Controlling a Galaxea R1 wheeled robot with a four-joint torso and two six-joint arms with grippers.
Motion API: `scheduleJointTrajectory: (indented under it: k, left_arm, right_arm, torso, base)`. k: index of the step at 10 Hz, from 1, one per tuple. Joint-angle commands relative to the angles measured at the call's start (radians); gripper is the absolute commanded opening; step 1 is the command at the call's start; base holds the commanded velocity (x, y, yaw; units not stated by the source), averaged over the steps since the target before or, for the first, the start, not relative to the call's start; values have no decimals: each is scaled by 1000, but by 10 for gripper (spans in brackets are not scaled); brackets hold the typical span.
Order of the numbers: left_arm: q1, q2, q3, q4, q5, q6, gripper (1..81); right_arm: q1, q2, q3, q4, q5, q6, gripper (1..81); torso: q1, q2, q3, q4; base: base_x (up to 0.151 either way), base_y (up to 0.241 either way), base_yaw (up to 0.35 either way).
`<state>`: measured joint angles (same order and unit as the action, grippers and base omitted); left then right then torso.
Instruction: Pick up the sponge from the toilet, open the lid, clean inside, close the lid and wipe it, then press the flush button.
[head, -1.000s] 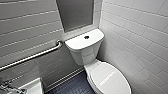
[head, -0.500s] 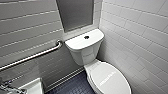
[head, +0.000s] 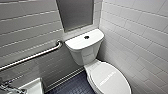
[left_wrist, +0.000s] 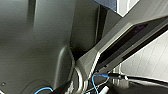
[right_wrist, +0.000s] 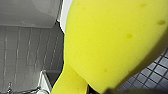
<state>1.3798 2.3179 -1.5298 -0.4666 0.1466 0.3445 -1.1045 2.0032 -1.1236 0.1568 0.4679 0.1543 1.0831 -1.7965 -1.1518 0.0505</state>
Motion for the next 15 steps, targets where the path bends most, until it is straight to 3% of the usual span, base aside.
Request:
scheduleJointTrajectory:
  k: [1,2,3,8,15]
  left_arm:
    - [6,-3,-6,3,94,21,811]
    - [21,17,-27,3,96,33,811]
    - [37,34,-56,2,96,41,811]
    - [66,91,-151,2,96,44,811]
    - [84,138,-222,-3,96,44,811]
  right_arm:
    - [211,-74,55,73,-162,1,10]
    - [273,-74,53,96,-196,1,10]
    - [338,-70,45,125,-232,1,10]
    - [609,71,-131,266,-371,2,10]
    - [807,384,-565,569,-376,1,10]
  torso:
    - [0,0,0,0]
    - [0,0,0,0]
    - [0,0,-29,0]
    - [0,0,-23,0]
    - [0,0,-24,0]
  base:
    - [0,0,0]
    - [0,0,0]
    - [0,0,0]
    - [0,0,0]
    - [0,0,0]
